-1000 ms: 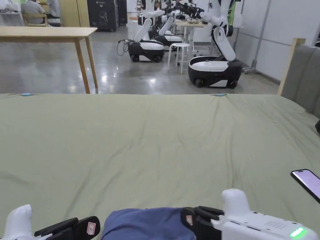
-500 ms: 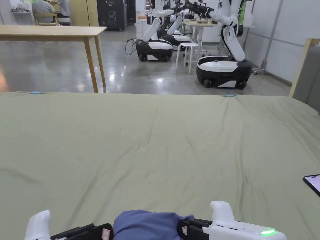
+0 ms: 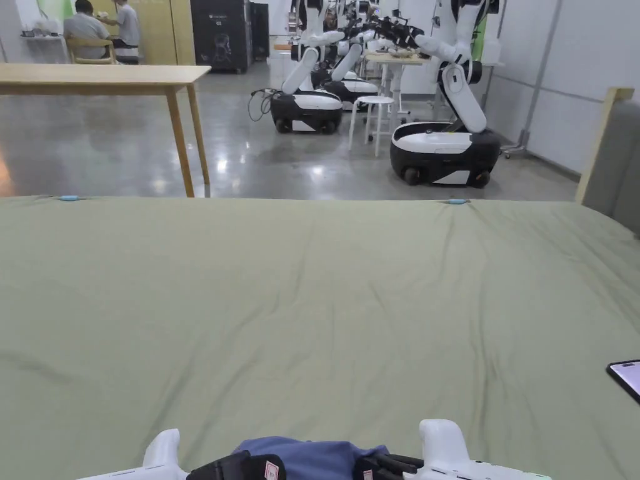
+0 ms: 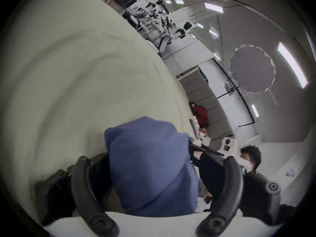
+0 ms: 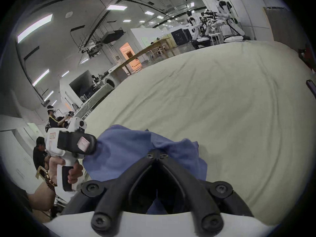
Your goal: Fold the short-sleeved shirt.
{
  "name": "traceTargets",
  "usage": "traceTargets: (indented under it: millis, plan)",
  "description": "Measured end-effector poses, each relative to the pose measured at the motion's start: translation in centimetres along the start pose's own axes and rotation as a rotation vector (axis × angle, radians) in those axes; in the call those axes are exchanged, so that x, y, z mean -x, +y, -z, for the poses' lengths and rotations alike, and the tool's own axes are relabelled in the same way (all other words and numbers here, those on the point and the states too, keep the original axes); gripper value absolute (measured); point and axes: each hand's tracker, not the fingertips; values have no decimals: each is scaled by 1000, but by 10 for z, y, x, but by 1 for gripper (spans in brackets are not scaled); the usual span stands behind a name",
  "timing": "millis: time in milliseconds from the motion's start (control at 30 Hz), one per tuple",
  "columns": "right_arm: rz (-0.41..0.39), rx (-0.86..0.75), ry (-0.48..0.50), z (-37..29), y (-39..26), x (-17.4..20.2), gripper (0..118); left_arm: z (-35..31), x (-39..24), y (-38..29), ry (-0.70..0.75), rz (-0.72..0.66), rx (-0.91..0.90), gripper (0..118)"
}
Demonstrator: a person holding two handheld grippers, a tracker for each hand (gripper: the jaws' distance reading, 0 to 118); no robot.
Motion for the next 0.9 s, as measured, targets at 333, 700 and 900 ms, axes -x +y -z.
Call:
traceTargets:
  millis: [333, 700, 900]
  plan:
    - [1, -14, 4, 0, -1, 2, 1, -2, 7, -2, 26, 3, -10, 37]
    - [-99, -100, 164, -12, 17, 46, 1, -145, 58, 61, 110, 86, -77, 36]
    - [-122, -117, 189, -1, 25, 75, 1, -247, 115, 106, 163, 86, -105, 36]
